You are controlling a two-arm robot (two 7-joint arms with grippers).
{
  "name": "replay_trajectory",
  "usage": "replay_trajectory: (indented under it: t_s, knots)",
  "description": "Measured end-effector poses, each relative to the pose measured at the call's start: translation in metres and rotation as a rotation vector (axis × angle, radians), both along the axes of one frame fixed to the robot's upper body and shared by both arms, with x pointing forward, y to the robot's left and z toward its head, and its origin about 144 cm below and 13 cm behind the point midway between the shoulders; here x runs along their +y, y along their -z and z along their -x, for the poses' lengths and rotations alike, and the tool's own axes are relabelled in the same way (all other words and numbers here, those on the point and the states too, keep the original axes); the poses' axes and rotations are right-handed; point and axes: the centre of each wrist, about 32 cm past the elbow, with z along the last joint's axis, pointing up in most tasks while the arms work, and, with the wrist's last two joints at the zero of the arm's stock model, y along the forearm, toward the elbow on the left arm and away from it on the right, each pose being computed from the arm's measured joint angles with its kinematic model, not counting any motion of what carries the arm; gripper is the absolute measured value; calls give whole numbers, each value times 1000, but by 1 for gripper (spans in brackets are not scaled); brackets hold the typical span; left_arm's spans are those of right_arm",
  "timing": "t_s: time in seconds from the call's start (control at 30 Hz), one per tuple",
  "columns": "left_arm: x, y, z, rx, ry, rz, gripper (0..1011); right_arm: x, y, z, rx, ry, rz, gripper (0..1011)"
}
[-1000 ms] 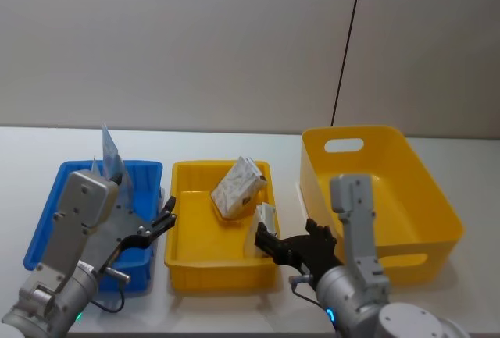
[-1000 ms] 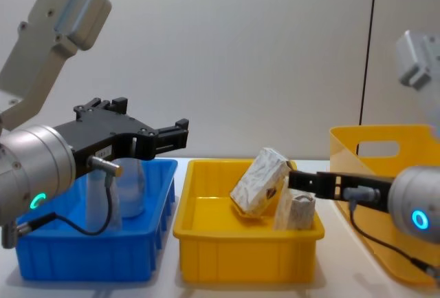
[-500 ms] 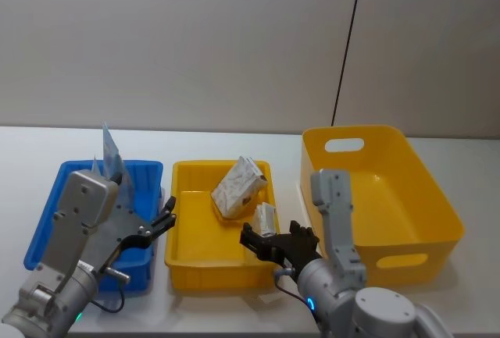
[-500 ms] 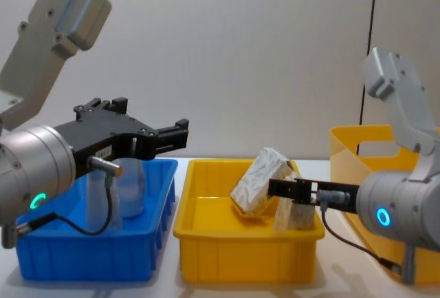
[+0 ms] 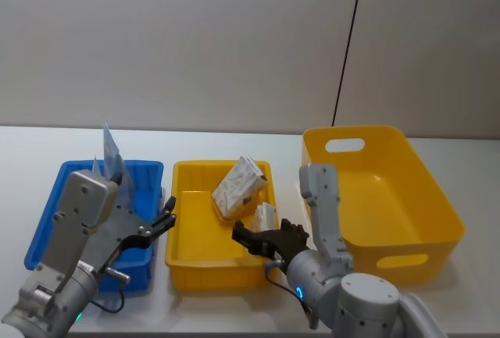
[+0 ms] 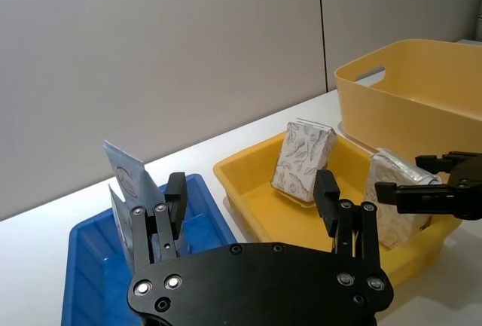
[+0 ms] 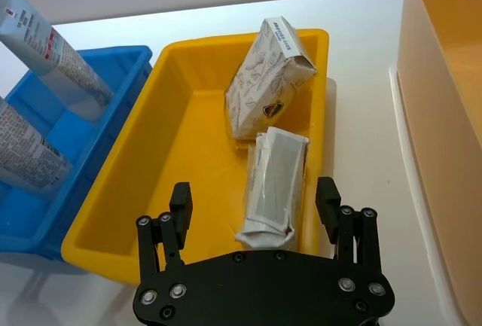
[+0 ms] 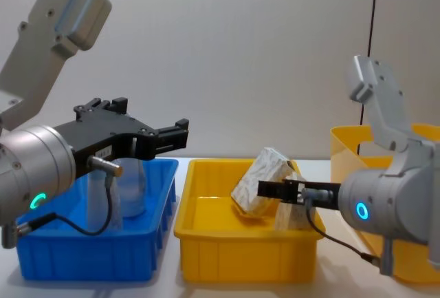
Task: Bimanual collaborative sorting of washing and personal care products
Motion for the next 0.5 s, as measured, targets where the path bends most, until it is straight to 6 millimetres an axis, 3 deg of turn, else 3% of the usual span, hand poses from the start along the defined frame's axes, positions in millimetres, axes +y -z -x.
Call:
replay_trajectory:
  t_s: [0.5]
  knots:
    - [0, 0, 0, 0, 0, 0, 1001, 6, 0, -15, 23, -12, 6, 1004]
